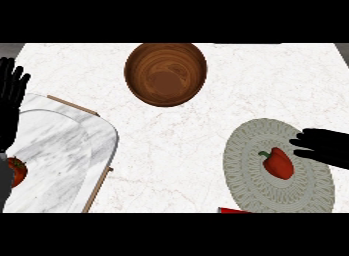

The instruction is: Pick the bell pepper from the placemat and place it in the bowl

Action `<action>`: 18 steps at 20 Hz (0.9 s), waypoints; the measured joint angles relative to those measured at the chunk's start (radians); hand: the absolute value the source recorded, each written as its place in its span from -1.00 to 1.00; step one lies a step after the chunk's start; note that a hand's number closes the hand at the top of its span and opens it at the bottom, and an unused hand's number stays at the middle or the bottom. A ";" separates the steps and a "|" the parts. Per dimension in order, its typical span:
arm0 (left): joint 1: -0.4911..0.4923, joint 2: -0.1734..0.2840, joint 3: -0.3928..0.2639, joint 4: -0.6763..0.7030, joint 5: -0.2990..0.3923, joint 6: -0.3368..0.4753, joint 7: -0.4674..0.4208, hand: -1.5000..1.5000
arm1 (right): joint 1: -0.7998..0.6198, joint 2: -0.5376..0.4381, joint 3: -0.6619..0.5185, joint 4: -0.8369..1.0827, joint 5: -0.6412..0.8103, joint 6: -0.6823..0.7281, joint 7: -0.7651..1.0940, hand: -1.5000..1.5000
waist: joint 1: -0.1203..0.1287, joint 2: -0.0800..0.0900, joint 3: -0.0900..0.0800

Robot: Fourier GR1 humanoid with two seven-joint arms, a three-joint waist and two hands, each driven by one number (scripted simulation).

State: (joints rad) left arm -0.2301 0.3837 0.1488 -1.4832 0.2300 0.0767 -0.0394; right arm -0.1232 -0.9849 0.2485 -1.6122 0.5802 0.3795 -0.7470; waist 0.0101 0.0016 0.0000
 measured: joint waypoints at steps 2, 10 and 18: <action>0.002 -0.008 0.001 -0.018 -0.006 0.005 0.012 0.00 | -0.005 0.030 0.007 0.019 0.030 -0.003 -0.003 -1.00 | -0.002 0.000 0.000; -0.017 -0.023 0.016 0.004 -0.025 -0.011 0.010 0.00 | -0.099 0.138 0.031 0.172 0.120 -0.029 -0.058 -1.00 | -0.003 0.000 0.000; -0.014 -0.040 0.026 0.000 -0.050 -0.010 0.010 0.00 | -0.124 0.218 0.058 0.228 0.196 -0.063 -0.084 -1.00 | -0.006 -0.001 0.000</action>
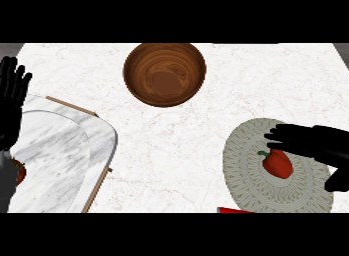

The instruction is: Pick the bell pepper from the placemat and place it in the bowl

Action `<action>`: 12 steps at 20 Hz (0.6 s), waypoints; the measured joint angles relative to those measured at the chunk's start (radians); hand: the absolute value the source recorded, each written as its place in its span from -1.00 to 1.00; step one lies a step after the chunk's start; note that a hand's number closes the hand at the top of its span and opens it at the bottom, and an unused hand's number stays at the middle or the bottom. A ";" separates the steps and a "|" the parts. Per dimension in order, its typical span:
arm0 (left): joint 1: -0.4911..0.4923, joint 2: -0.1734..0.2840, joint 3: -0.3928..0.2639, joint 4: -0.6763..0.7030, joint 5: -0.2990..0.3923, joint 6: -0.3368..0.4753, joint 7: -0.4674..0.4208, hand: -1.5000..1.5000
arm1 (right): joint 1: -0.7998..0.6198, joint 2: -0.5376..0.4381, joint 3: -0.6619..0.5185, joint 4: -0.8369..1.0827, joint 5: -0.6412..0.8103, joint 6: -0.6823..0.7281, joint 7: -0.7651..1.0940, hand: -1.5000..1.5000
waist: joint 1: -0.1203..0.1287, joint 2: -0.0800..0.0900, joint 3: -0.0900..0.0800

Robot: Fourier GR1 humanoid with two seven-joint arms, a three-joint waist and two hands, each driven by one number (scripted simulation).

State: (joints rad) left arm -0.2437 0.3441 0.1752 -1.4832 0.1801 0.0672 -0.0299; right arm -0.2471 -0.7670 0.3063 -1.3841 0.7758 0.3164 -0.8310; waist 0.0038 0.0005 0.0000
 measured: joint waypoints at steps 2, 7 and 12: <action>0.012 -0.005 0.002 -0.016 -0.003 -0.002 0.002 0.00 | -0.007 0.017 0.004 0.027 0.025 -0.010 -0.007 -1.00 | 0.001 0.000 0.000; 0.000 0.002 0.023 -0.009 -0.001 -0.021 0.015 0.00 | 0.007 0.064 0.012 0.032 0.085 -0.014 0.005 -1.00 | -0.002 0.000 0.000; -0.019 -0.025 0.011 0.008 -0.028 -0.007 0.008 0.00 | -0.034 0.118 0.013 0.107 0.139 -0.017 -0.002 -1.00 | -0.001 0.000 0.000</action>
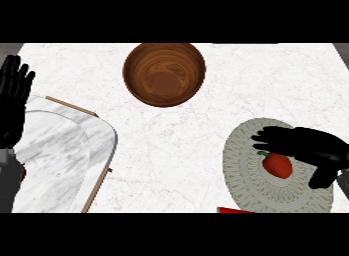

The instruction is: Pick the bell pepper from the placemat and place it in the bowl

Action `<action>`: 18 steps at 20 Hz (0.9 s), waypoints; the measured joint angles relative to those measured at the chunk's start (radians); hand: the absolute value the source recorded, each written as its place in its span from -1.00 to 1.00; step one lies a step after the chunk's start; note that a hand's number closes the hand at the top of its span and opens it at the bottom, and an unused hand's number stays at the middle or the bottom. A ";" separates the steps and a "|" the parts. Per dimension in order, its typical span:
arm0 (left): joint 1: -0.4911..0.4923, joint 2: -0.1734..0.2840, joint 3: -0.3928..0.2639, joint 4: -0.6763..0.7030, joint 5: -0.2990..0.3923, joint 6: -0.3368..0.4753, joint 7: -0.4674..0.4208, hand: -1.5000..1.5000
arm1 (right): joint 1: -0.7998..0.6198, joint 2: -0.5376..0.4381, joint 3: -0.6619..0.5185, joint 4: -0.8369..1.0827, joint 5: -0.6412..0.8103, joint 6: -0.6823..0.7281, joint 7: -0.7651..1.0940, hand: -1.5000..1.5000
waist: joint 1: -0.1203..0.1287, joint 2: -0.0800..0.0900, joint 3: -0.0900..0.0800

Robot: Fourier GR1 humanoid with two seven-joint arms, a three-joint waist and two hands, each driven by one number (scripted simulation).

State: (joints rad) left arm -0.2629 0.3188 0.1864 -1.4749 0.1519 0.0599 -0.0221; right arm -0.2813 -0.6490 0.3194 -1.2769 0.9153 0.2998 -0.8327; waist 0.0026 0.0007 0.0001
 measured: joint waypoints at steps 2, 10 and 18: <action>0.002 0.001 0.006 0.002 -0.002 -0.005 -0.002 0.00 | 0.005 0.015 0.001 0.040 0.030 -0.023 -0.011 -1.00 | 0.000 0.000 0.000; 0.008 0.004 0.028 -0.015 0.000 -0.032 0.012 0.00 | -0.031 0.081 -0.034 0.124 0.116 -0.024 -0.009 1.00 | 0.000 0.000 0.000; 0.000 -0.016 0.026 -0.009 -0.016 -0.026 0.010 0.00 | -0.074 0.139 -0.074 0.206 0.124 -0.106 -0.090 1.00 | -0.001 -0.002 -0.004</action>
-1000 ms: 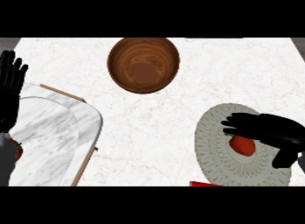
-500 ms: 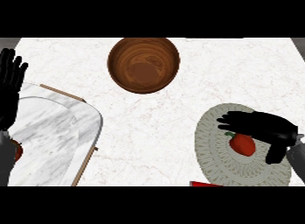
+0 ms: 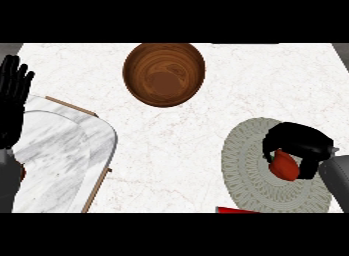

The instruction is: Pick the bell pepper from the placemat and place it in the bowl

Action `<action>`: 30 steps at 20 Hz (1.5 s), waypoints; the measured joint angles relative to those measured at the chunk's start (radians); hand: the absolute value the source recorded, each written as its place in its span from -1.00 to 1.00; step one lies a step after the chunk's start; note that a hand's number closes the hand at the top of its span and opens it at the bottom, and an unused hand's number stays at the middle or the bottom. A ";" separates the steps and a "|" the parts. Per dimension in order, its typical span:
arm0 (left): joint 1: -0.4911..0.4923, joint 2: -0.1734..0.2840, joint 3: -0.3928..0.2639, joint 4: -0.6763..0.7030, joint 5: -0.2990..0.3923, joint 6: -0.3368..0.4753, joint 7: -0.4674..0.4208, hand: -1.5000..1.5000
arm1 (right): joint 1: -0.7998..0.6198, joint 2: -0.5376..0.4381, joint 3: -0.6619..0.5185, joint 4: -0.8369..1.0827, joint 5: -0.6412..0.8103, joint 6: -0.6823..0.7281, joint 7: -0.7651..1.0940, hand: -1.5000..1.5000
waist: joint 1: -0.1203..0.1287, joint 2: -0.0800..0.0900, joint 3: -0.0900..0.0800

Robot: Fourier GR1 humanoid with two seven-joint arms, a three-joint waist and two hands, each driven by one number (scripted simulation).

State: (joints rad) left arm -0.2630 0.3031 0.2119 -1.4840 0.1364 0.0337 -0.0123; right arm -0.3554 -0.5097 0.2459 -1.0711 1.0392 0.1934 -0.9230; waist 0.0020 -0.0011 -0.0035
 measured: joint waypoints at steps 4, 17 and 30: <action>-0.025 -0.013 -0.018 0.003 -0.008 -0.001 -0.002 0.00 | -0.159 -0.003 -0.039 0.150 0.016 -0.003 -0.002 1.00 | 0.035 0.013 0.002; -0.125 -0.047 -0.092 -0.013 0.000 -0.041 0.005 0.00 | -0.554 -0.156 -0.168 0.467 0.049 0.024 0.048 1.00 | 0.201 0.090 0.012; -0.141 -0.054 -0.101 0.006 -0.009 -0.036 0.008 0.00 | -0.791 -0.210 -0.319 0.644 -0.085 0.011 -0.047 1.00 | 0.197 0.079 0.012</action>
State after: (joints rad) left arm -0.4039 0.2491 0.1106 -1.4783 0.1272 -0.0027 -0.0039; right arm -1.1468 -0.7201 -0.0735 -0.4274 0.9541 0.2045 -0.9704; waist 0.1995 0.0781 0.0085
